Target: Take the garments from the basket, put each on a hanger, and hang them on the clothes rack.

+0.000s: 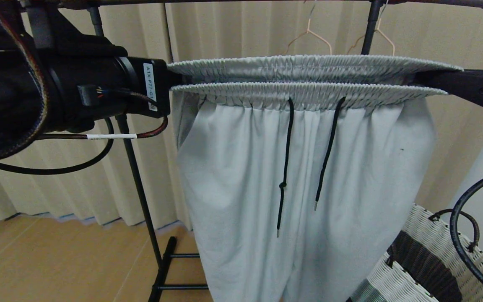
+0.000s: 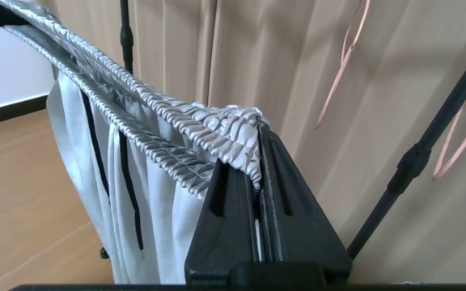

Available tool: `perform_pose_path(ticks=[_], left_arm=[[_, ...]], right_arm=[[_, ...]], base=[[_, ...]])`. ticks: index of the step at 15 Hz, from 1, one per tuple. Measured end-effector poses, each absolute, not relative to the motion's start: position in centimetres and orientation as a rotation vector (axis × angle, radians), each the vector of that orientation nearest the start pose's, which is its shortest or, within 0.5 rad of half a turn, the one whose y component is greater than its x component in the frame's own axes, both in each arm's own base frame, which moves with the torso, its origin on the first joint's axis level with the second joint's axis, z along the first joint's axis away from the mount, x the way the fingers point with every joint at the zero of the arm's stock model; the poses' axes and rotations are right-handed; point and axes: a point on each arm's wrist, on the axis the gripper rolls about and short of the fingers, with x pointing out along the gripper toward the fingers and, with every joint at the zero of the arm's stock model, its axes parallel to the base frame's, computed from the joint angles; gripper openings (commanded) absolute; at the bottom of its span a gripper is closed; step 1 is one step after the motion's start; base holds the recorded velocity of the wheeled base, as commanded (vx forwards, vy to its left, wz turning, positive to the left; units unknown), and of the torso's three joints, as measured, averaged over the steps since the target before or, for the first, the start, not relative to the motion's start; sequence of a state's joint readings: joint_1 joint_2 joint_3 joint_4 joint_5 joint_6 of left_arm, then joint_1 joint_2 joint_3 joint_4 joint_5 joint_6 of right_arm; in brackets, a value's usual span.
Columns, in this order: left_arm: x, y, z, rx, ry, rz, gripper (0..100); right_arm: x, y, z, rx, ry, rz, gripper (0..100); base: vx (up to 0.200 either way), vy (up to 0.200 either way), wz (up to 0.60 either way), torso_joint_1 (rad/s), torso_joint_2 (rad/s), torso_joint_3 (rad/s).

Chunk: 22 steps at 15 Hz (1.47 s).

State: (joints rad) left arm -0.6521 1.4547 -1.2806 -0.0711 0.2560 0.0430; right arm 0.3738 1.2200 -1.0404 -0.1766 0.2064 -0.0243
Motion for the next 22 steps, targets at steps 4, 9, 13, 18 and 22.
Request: perform_pose_path(ticks=[4, 9, 13, 18, 22], left_arm=[[19.7, -14.5, 32.4, 0.096, 0.105, -0.404, 0], [19.3, -14.2, 32.4, 0.096, 0.103, -0.403, 0], [19.4, -14.2, 32.3, 0.099, 0.107, -0.403, 0], [19.5, -14.1, 32.2, 0.102, 0.109, -0.392, 0], [20.3, -12.8, 31.9, 0.105, 0.117, -0.325, 0]], right_arm=[[17.1, 7.2, 32.0, -0.024, 0.013, 0.582, 0], [17.1, 7.3, 31.9, -0.022, 0.014, 0.584, 0], [17.1, 7.3, 31.9, -0.022, 0.018, 0.586, 100], [17.1, 7.3, 31.2, -0.021, 0.038, 0.588, 100], [16.1, 7.6, 30.4, -0.021, 0.06, 0.633, 100]], base=[[0.0, 0.0, 0.0, 0.0, 0.0, 0.0], [0.0, 0.0, 0.0, 0.0, 0.0, 0.0], [0.0, 0.0, 0.0, 0.0, 0.0, 0.0], [0.0, 0.0, 0.0, 0.0, 0.0, 0.0], [0.0, 0.0, 0.0, 0.0, 0.0, 0.0]])
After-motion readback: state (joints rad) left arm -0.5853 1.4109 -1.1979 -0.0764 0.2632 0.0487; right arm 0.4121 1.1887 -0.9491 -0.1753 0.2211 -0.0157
